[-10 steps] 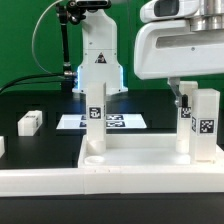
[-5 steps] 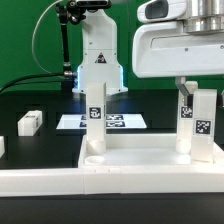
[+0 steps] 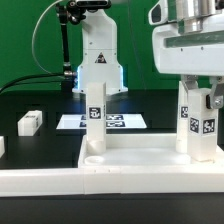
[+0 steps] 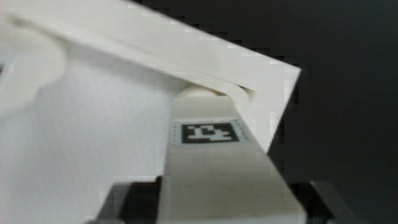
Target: Assemble desk
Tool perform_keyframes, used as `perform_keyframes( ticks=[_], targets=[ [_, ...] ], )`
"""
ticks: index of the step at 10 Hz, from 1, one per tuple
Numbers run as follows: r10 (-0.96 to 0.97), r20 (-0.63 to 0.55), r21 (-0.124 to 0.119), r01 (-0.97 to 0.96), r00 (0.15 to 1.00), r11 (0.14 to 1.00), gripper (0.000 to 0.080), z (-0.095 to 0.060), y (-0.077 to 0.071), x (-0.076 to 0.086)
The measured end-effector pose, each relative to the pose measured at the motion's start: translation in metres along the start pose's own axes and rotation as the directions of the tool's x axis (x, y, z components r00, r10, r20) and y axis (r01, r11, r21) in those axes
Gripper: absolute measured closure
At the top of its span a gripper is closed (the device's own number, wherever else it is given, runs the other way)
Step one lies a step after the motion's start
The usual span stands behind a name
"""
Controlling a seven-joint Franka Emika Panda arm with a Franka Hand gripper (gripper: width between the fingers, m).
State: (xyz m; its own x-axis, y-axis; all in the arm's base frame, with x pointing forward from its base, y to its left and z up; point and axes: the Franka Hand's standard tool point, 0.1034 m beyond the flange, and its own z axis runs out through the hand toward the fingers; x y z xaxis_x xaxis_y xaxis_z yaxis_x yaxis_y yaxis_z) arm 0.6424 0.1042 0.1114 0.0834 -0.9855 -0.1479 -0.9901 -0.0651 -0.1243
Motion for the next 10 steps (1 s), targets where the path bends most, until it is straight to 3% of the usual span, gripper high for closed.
perform_keyframes(
  ticks=[2, 4, 5, 6, 7, 10],
  targets=[
    [0.167, 0.005, 0.002, -0.167, 0.986, 0.986, 0.0509, -0.0008, 0.0001, -0.0022],
    [0.070, 0.000, 0.002, -0.070, 0.998, 0.998, 0.0502, -0.0001, 0.0003, -0.0017],
    [-0.160, -0.029, 0.005, 0.160, 0.987, 0.987, 0.0293, 0.0005, -0.0018, -0.0031],
    [-0.365, -0.036, 0.011, 0.365, 0.930, 0.931, 0.0293, 0.0016, -0.0035, -0.0054],
    [-0.457, -0.033, 0.005, 0.457, 0.889, 0.889, 0.0181, 0.0014, -0.0029, -0.0067],
    [-0.591, -0.039, -0.005, 0.591, 0.806, 0.807, 0.0151, 0.0011, -0.0031, -0.0034]
  ],
)
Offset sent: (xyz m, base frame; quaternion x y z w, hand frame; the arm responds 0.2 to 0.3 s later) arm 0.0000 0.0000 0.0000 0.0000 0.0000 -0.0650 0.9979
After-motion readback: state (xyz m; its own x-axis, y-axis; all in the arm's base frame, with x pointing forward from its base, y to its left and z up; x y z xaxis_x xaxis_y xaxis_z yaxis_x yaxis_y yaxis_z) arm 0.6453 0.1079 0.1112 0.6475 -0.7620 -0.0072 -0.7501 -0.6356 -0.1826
